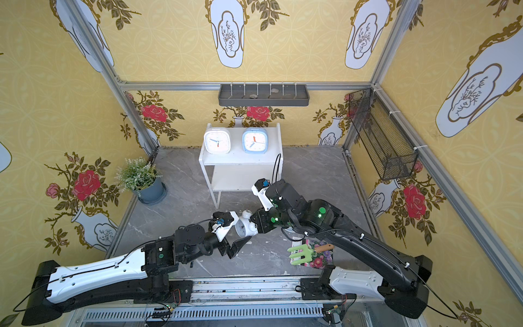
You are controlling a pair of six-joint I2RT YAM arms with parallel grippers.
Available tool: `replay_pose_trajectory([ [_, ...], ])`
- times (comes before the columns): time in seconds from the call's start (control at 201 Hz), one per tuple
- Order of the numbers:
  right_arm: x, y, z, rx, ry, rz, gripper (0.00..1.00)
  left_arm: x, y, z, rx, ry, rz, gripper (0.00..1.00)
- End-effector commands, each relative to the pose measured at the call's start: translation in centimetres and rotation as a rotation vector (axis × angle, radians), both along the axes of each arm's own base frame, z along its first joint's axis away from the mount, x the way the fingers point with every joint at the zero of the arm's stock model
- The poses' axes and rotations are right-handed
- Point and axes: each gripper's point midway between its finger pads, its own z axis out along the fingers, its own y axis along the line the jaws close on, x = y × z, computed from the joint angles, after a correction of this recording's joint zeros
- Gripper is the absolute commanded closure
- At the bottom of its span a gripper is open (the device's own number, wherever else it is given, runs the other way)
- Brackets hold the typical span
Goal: Place the alarm clocks on the shelf by style
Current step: Pick up the alarm from the center of the board.
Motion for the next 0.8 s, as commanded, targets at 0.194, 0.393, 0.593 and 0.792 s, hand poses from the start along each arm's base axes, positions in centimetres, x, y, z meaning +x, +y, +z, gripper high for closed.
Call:
replay_pose_trajectory([
  [0.194,0.0,1.0,1.6,0.08,-0.032,0.027,1.0,-0.6,-0.1,-0.8,0.01,0.037,-0.029,0.02],
  [0.393,-0.3,1.2,2.7,0.126,-0.036,0.042,1.0,-0.3,0.8,0.4,-0.097,0.005,0.003,0.01],
  [0.593,-0.4,1.3,2.9,0.125,-0.03,0.046,1.0,-0.2,1.1,1.0,-0.12,-0.02,0.013,0.03],
  [0.792,-0.4,1.5,3.2,0.147,-0.032,0.044,1.0,0.1,1.2,1.2,-0.141,-0.033,0.03,0.05],
])
